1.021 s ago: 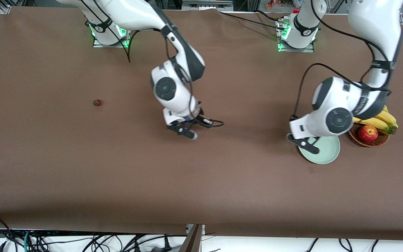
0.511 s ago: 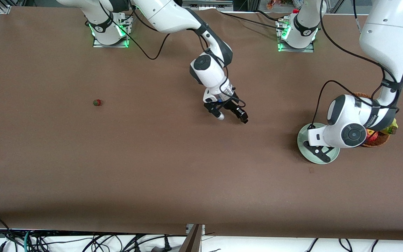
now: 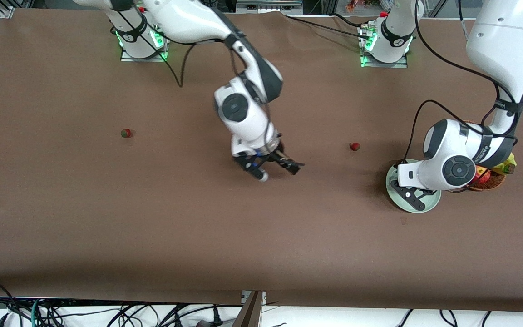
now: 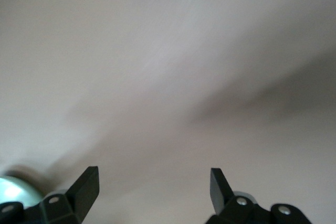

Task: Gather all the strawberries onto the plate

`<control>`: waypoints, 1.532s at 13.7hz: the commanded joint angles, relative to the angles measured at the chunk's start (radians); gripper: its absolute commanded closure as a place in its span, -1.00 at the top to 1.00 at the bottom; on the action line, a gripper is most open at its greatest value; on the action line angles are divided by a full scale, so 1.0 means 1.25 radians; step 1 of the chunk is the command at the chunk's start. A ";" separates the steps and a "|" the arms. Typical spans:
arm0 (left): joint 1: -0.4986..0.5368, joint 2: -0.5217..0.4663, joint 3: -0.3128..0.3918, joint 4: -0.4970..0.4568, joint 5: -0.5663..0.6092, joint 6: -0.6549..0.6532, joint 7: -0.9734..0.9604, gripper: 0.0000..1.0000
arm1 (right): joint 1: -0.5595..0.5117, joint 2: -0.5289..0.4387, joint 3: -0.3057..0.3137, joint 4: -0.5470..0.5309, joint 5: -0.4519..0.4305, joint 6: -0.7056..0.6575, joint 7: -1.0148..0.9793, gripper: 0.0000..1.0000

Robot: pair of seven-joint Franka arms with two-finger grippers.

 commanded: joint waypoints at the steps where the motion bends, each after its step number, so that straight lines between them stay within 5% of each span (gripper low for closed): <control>1: 0.001 -0.065 -0.043 -0.019 -0.071 -0.075 -0.097 1.00 | -0.021 -0.108 -0.107 -0.108 -0.009 -0.213 -0.260 0.87; 5: 0.002 -0.142 -0.110 -0.115 -0.072 -0.103 -0.344 1.00 | -0.020 -0.309 -0.280 -0.443 -0.092 -0.226 -0.647 0.89; 10: 0.005 -0.266 -0.166 -0.415 -0.072 0.137 -0.521 1.00 | -0.020 -0.409 -0.436 -0.747 -0.121 -0.060 -0.925 0.89; 13: 0.002 -0.251 -0.181 -0.529 -0.071 0.321 -0.554 1.00 | -0.023 -0.404 -0.456 -0.871 -0.116 0.050 -0.953 0.89; 16: -0.002 -0.230 -0.183 -0.559 -0.071 0.340 -0.554 1.00 | -0.023 -0.401 -0.455 -0.962 -0.110 0.173 -0.953 0.86; 21: -0.010 -0.184 -0.183 -0.566 -0.069 0.388 -0.557 0.97 | -0.024 -0.367 -0.449 -0.964 -0.092 0.205 -0.953 0.48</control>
